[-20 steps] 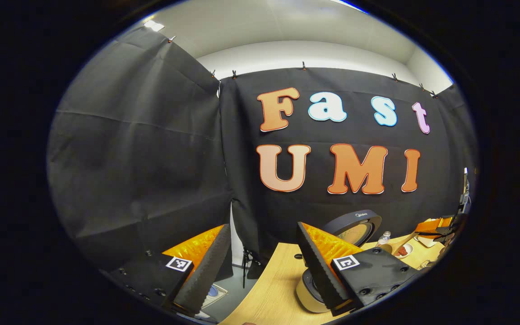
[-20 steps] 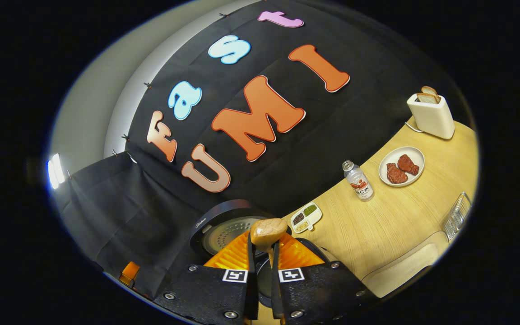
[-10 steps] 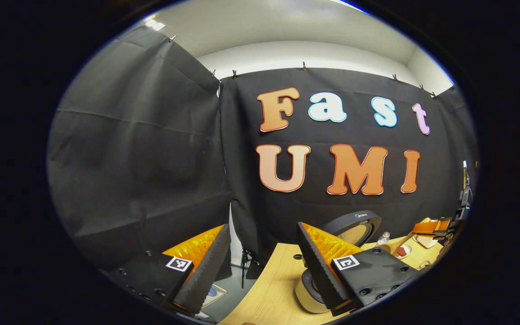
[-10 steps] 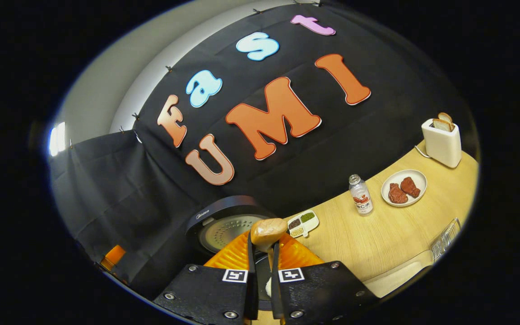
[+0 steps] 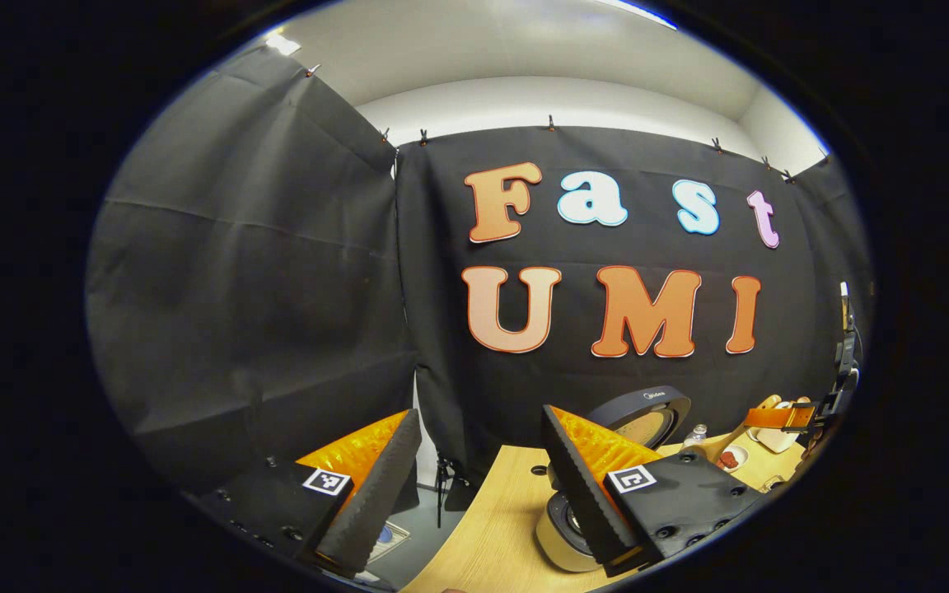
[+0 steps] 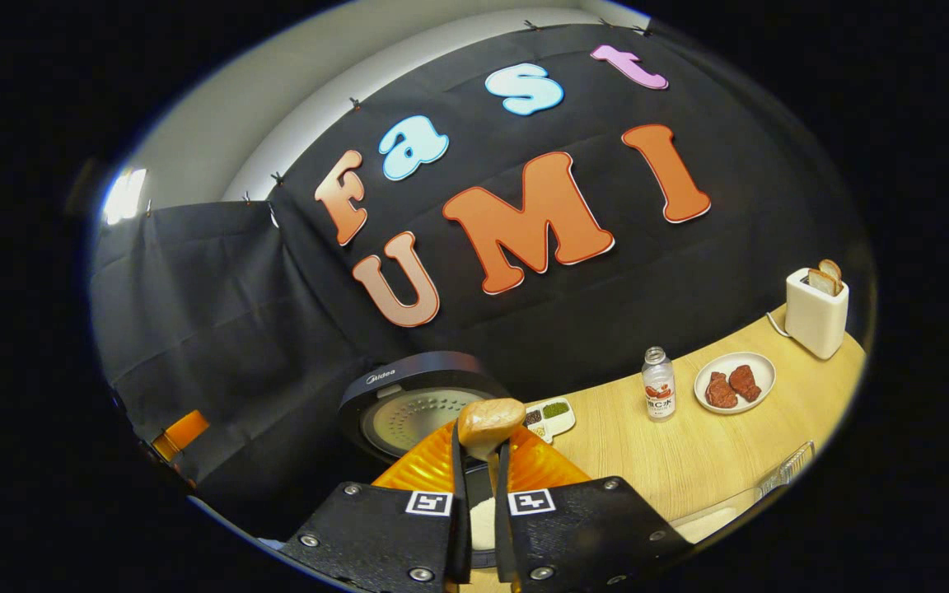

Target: Close the left gripper, press the button to open the rice cooker; take a wooden spoon from the chopstick holder with the right hand, scoop a spoonful of rice and pour it into the rice cooker, then put the wooden spoon back into the chopstick holder.

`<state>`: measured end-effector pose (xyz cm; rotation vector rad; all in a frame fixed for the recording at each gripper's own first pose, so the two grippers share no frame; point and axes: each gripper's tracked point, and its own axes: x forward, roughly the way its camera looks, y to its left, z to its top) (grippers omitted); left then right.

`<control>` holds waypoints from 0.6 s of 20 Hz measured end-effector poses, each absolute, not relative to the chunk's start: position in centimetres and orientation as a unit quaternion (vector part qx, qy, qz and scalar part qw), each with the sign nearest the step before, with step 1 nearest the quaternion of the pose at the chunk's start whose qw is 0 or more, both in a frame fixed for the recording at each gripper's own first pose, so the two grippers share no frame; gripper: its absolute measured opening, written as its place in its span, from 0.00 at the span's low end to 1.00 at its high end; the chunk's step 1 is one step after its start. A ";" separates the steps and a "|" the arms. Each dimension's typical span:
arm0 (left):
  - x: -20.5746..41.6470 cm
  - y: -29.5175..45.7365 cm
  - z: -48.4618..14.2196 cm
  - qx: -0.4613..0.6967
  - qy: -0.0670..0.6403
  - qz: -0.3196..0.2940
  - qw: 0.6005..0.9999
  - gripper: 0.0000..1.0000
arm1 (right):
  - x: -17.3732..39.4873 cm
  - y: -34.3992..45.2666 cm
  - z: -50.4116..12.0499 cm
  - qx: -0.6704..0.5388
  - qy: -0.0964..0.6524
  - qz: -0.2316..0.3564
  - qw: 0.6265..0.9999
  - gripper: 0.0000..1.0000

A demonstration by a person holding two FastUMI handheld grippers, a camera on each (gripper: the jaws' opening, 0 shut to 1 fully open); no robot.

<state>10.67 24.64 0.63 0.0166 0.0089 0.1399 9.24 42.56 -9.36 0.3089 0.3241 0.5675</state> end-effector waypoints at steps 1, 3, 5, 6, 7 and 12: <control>10.7 24.7 0.6 0.008 0.004 0.069 0.998 0.94 | 9.1 42.7 -9.3 0.146 0.155 0.278 0.937 0.11; 10.6 24.8 0.6 0.008 0.004 0.070 0.998 0.98 | 9.1 42.9 -9.0 0.135 0.146 0.280 0.939 0.10; 10.6 24.7 0.4 0.006 0.004 0.069 0.998 1.00 | 8.8 43.2 -8.9 0.121 0.138 0.285 0.941 0.11; 10.7 24.8 0.4 0.005 0.005 0.070 0.998 0.99 | 8.8 43.3 -8.8 0.111 0.135 0.286 0.942 0.11; 10.8 25.0 0.3 0.005 0.005 0.073 0.997 0.98 | 8.6 43.4 -8.8 0.098 0.129 0.287 0.944 0.11; 10.8 25.1 0.1 0.004 0.005 0.074 0.997 0.98 | 7.8 44.3 -9.0 0.028 0.104 0.301 0.948 0.10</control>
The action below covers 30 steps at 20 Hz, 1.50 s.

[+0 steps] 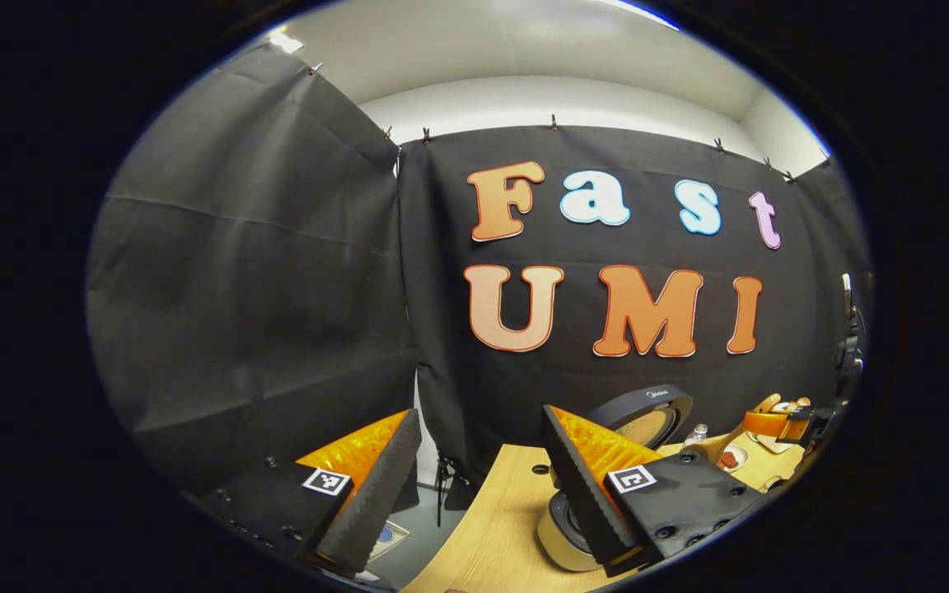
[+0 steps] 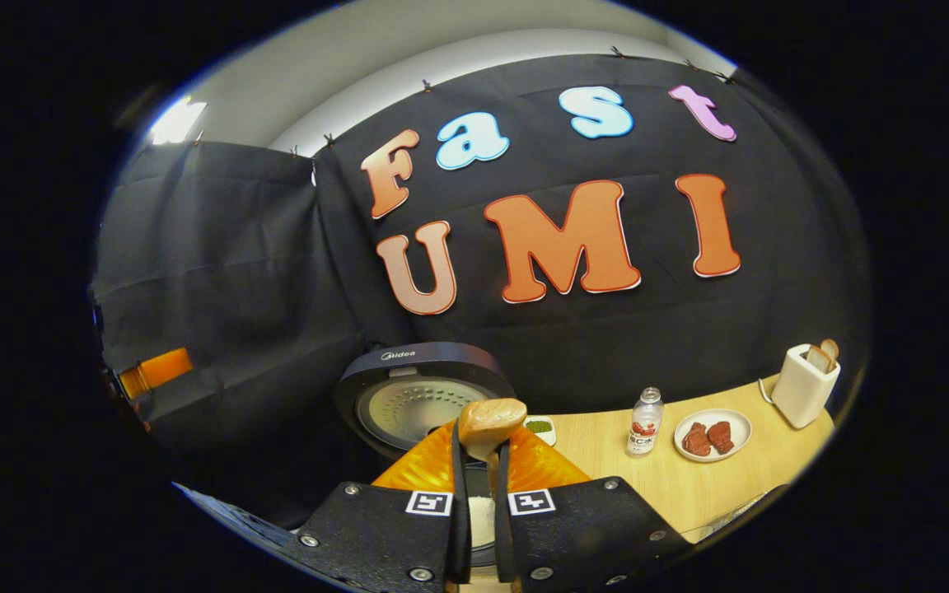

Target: Close the left gripper, press the button to open the rice cooker; take a wooden spoon from the chopstick holder with the right hand, scoop a spoonful of rice and pour it into the rice cooker, then put the wooden spoon back into the chopstick holder.

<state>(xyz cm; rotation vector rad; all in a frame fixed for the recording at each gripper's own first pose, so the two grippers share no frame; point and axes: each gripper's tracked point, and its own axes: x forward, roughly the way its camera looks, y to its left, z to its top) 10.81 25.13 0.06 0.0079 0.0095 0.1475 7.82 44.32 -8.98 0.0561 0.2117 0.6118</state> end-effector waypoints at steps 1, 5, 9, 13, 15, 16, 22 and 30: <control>10.8 25.1 0.0 0.004 0.005 0.074 0.997 0.94 | 7.5 44.6 -9.1 0.019 0.102 0.306 0.946 0.10; 10.8 25.2 -0.2 0.004 0.005 0.074 0.997 1.00 | 6.9 45.5 -9.6 -0.010 0.097 0.322 0.942 0.11; 10.6 25.6 -0.3 0.008 0.007 0.077 0.997 1.00 | 6.4 46.2 -10.2 -0.045 0.094 0.336 0.936 0.11; 10.4 25.9 -0.7 0.011 0.009 0.080 0.997 1.00 | 5.9 46.9 -11.3 -0.076 0.098 0.348 0.929 0.11; 10.4 26.0 -0.8 0.012 0.009 0.081 0.997 0.94 | 5.8 47.1 -11.9 -0.076 0.109 0.352 0.927 0.11; 10.4 25.8 -0.9 0.011 0.009 0.078 0.997 0.98 | 5.7 47.3 -12.2 -0.069 0.116 0.353 0.926 0.11; 10.3 25.3 -0.2 0.003 -0.005 0.068 0.998 0.94 | 5.8 46.7 -12.4 -0.011 0.155 0.356 0.921 0.11; 11.1 23.9 0.2 0.004 -0.006 0.063 0.998 0.94 | 7.4 40.7 -10.7 0.068 0.186 0.318 0.927 0.11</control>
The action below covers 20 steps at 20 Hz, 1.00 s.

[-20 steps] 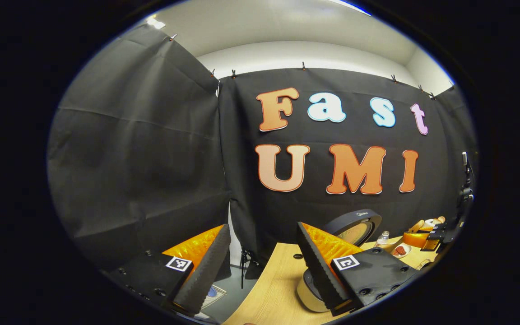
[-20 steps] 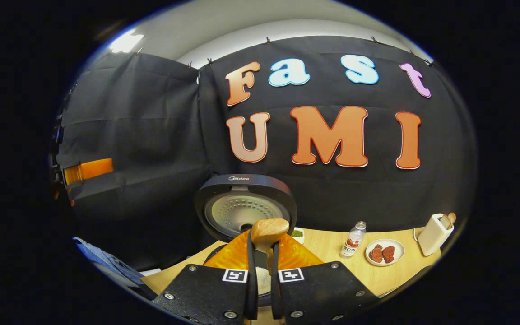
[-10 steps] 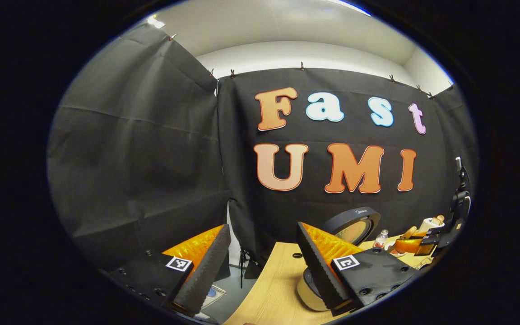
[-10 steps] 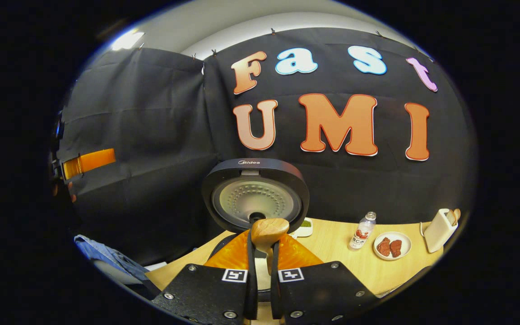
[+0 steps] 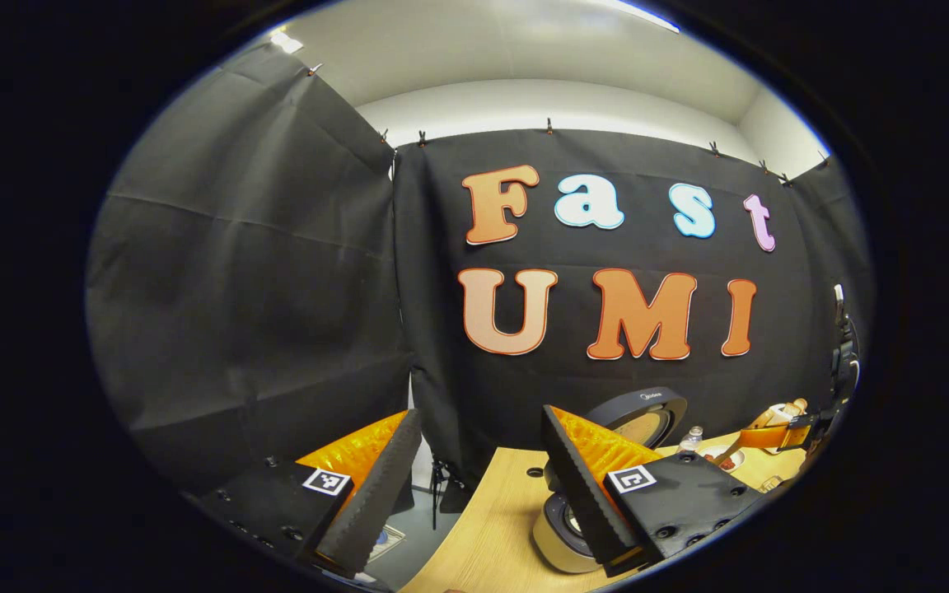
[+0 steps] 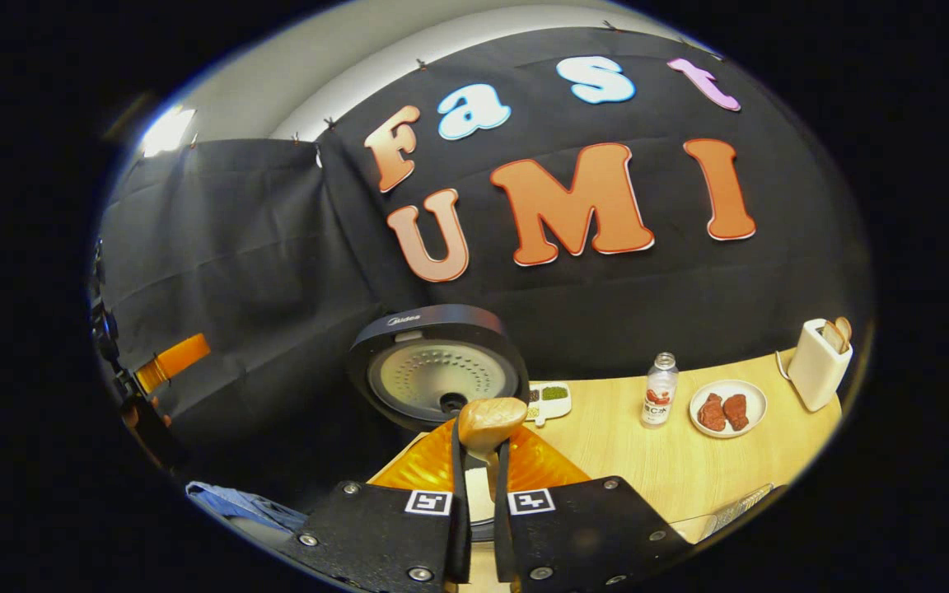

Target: Close the left gripper, press the button to open the rice cooker; take a wooden spoon from the chopstick holder with the right hand, scoop a spoonful of rice and pour it into the rice cooker, then put the wooden spoon back into the chopstick holder.

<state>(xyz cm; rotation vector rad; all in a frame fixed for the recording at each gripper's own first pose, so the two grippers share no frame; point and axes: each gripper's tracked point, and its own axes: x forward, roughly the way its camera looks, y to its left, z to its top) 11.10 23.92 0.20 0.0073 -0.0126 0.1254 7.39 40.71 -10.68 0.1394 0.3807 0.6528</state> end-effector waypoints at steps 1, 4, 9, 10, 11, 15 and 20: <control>11.2 23.6 0.3 0.003 -0.007 0.062 0.998 0.94 | 7.6 39.4 -10.6 0.075 0.189 0.310 0.929 0.11; 11.6 22.7 0.5 0.000 -0.010 0.063 0.998 0.98 | 8.3 35.0 -10.4 0.088 0.193 0.281 0.936 0.11; 12.2 20.4 1.1 0.001 -0.016 0.063 0.998 0.94 | 9.3 26.2 -10.7 0.083 0.197 0.222 0.951 0.11; 12.3 19.8 1.1 0.001 -0.017 0.062 0.998 0.94 | 9.5 24.4 -10.9 0.083 0.198 0.211 0.954 0.11; 12.5 19.2 1.1 -0.001 -0.018 0.061 0.998 0.94 | 9.7 22.8 -11.0 0.084 0.199 0.199 0.956 0.11; 13.0 17.1 1.0 -0.008 -0.015 0.063 0.998 0.94 | 10.0 16.7 -12.0 0.083 0.208 0.160 0.962 0.11; 13.3 14.8 0.9 -0.006 -0.014 0.073 0.997 0.94 | 10.2 11.2 -14.8 0.075 0.232 0.130 0.961 0.11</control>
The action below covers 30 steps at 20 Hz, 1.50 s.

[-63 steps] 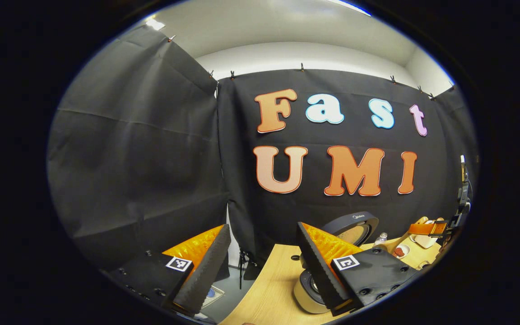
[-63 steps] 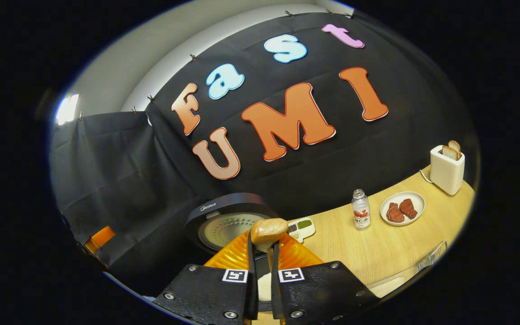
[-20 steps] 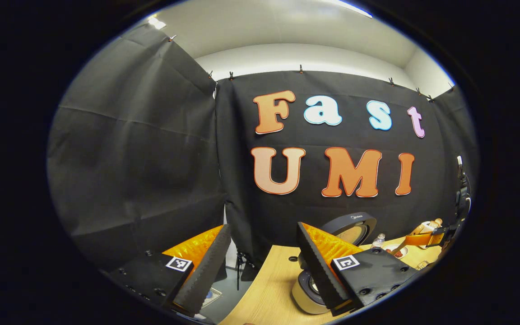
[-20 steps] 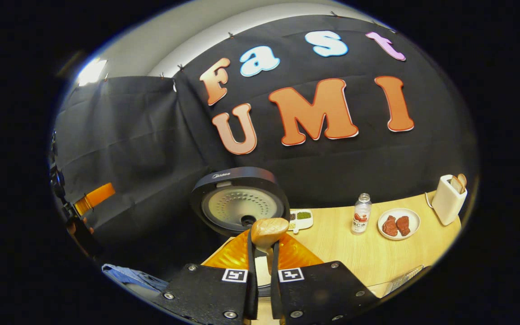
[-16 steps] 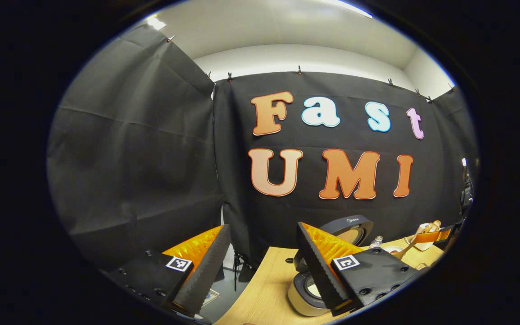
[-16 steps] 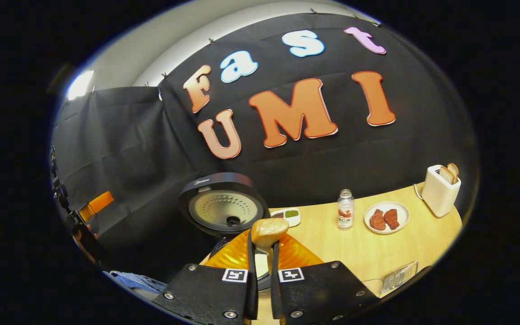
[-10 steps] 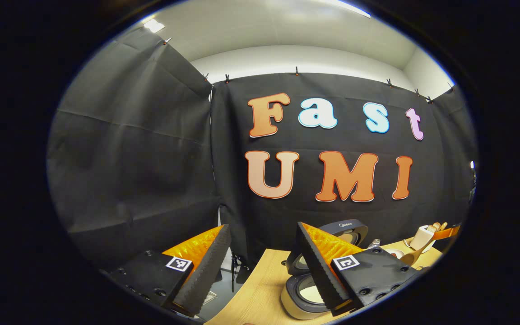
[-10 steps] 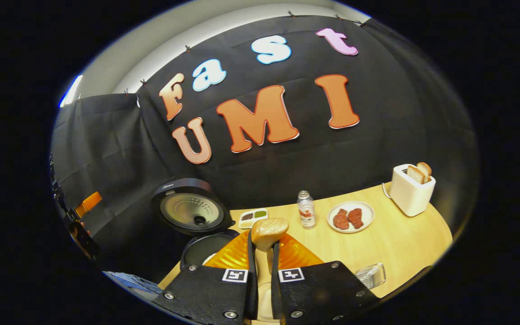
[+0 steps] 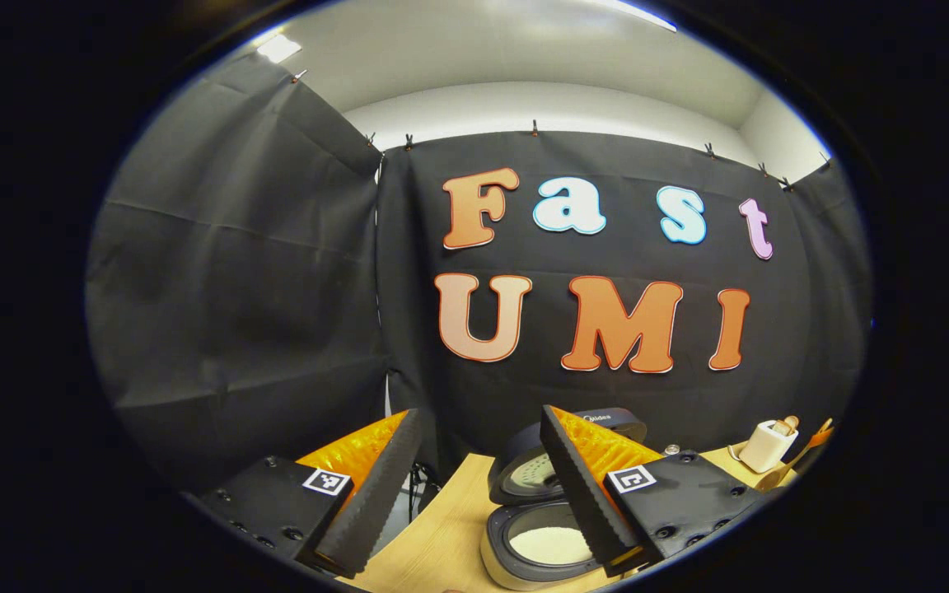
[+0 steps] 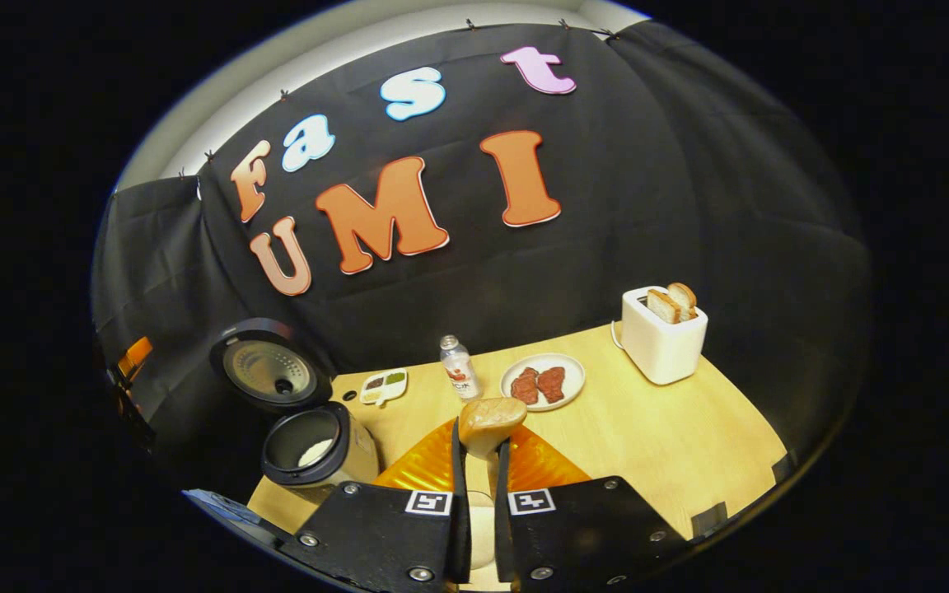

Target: Close the left gripper, press the button to open the rice cooker; take a wooden spoon from the chopstick holder with the right hand, scoop a spoonful of rice and pour it into the rice cooker, then put the wooden spoon back into the chopstick holder.

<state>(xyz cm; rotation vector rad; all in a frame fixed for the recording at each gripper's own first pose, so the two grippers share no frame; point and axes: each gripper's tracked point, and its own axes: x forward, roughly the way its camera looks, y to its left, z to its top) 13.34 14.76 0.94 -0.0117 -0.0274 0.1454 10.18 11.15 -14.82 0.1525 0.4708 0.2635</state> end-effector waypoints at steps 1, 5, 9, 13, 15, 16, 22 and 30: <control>13.3 14.5 1.1 -0.004 -0.015 0.077 0.997 0.94 | 10.2 10.4 -15.5 0.078 0.239 0.127 0.959 0.11; 13.0 13.0 1.4 -0.004 -0.018 0.089 0.996 0.94 | 10.1 8.1 -18.6 0.088 0.266 0.126 0.951 0.11; 12.2 11.9 1.8 -0.012 -0.023 0.104 0.994 0.94 | 10.2 7.2 -22.3 0.099 0.298 0.132 0.940 0.11; 11.2 11.0 2.3 -0.001 -0.025 0.113 0.993 0.98 | 10.4 7.4 -25.0 0.114 0.318 0.147 0.930 0.11; 10.8 10.0 2.3 -0.005 -0.021 0.105 0.994 0.95 | 10.7 7.5 -26.2 0.120 0.325 0.153 0.926 0.11; 10.6 9.7 2.3 -0.006 -0.020 0.101 0.995 0.94 | 10.8 7.6 -26.6 0.124 0.327 0.157 0.924 0.11; 9.4 9.3 2.6 0.027 -0.012 0.112 0.993 1.00 | 10.9 7.3 -28.8 0.141 0.337 0.164 0.916 0.11; 10.2 7.4 2.1 0.009 -0.003 0.099 0.995 0.94 | 11.2 3.8 -27.9 0.120 0.324 0.126 0.930 0.33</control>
